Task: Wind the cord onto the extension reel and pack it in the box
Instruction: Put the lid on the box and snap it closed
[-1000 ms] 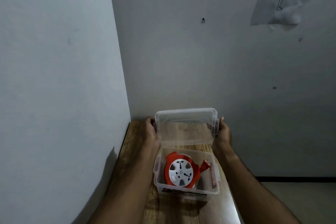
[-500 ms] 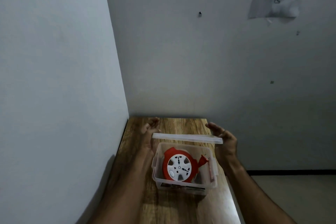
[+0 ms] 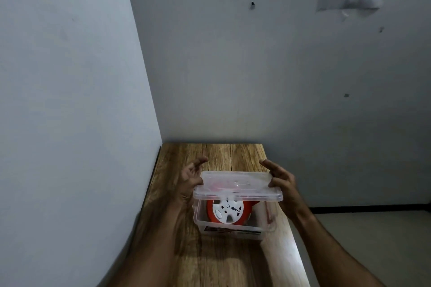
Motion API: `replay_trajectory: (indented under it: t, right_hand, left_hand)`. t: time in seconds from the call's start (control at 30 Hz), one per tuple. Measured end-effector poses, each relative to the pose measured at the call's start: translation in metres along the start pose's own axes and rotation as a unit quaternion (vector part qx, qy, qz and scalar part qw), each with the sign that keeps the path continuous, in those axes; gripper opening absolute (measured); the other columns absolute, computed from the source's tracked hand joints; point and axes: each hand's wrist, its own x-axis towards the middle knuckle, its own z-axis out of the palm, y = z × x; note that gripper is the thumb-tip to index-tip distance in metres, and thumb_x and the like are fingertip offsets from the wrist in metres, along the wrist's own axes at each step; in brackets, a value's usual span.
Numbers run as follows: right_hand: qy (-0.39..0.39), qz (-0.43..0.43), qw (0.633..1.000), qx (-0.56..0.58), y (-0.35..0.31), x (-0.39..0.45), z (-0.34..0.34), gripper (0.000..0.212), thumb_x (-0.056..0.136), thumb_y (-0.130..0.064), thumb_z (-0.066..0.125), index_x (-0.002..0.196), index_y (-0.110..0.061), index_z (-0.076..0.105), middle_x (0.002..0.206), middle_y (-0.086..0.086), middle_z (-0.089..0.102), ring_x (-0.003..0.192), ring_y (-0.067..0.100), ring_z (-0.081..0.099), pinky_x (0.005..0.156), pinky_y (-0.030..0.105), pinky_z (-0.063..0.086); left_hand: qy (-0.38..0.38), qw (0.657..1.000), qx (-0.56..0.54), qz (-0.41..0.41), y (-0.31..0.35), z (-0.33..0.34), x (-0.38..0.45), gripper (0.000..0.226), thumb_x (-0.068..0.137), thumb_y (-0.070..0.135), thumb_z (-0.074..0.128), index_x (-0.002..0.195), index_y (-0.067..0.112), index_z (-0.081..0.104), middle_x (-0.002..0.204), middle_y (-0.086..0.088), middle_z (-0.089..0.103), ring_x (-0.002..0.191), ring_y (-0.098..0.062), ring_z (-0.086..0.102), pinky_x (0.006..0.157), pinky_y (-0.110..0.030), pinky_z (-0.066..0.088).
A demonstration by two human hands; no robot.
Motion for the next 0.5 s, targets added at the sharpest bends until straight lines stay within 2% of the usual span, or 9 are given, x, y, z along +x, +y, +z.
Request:
replay_trajectory:
  t: [0.1,0.2,0.33,0.4,0.5]
  right_hand:
    - [-0.016,0.004,1.000,-0.016,0.004,-0.003,-0.003,0.068,0.064,-0.003,0.056,0.131,-0.010,0.067,0.140,0.005,0.063,0.126,0.023,0.059,0.087,0.032,0.059]
    - [-0.031,0.020,0.998,-0.041,0.012,-0.006,-0.008,0.066,0.067,-0.007,0.060,0.132,-0.015,0.066,0.143,0.003,0.060,0.126,0.022,0.059,0.090,0.039,0.059]
    - [-0.039,0.032,0.996,-0.080,0.025,-0.008,-0.015,0.062,0.074,-0.011,0.057,0.135,-0.021,0.065,0.146,-0.001,0.056,0.133,0.024,0.054,0.099,0.050,0.056]
    - [-0.041,0.033,0.993,-0.102,0.028,-0.010,-0.016,0.063,0.074,-0.012,0.056,0.136,-0.023,0.065,0.147,-0.001,0.055,0.135,0.023,0.051,0.103,0.050,0.054]
    - [-0.044,0.017,0.988,-0.144,0.031,-0.011,-0.018,0.064,0.075,-0.016,0.053,0.139,-0.021,0.061,0.148,-0.001,0.054,0.135,0.019,0.050,0.106,0.041,0.052]
  left_hand:
    - [-0.011,0.999,0.050,0.000,0.002,0.000,-0.009,0.062,0.071,-0.008,0.068,0.131,0.010,0.062,0.141,-0.008,0.059,0.126,-0.016,0.061,0.087,-0.030,0.060]
    - [-0.011,0.997,0.081,-0.001,-0.003,-0.001,-0.015,0.061,0.076,-0.010,0.068,0.132,0.015,0.064,0.144,-0.005,0.058,0.129,-0.022,0.059,0.085,-0.036,0.062]
    - [-0.003,0.995,0.098,0.005,-0.007,0.003,-0.022,0.068,0.065,0.012,0.077,0.132,0.016,0.064,0.139,-0.002,0.062,0.121,-0.022,0.066,0.084,-0.042,0.063]
    - [0.000,0.995,0.101,0.007,-0.010,0.003,-0.025,0.069,0.067,0.013,0.077,0.134,0.017,0.063,0.137,0.001,0.063,0.120,-0.020,0.066,0.086,-0.041,0.063]
    - [-0.005,0.993,0.115,-0.001,-0.015,-0.003,-0.026,0.062,0.075,0.006,0.076,0.134,0.022,0.064,0.136,0.003,0.065,0.121,-0.018,0.066,0.086,-0.037,0.062]
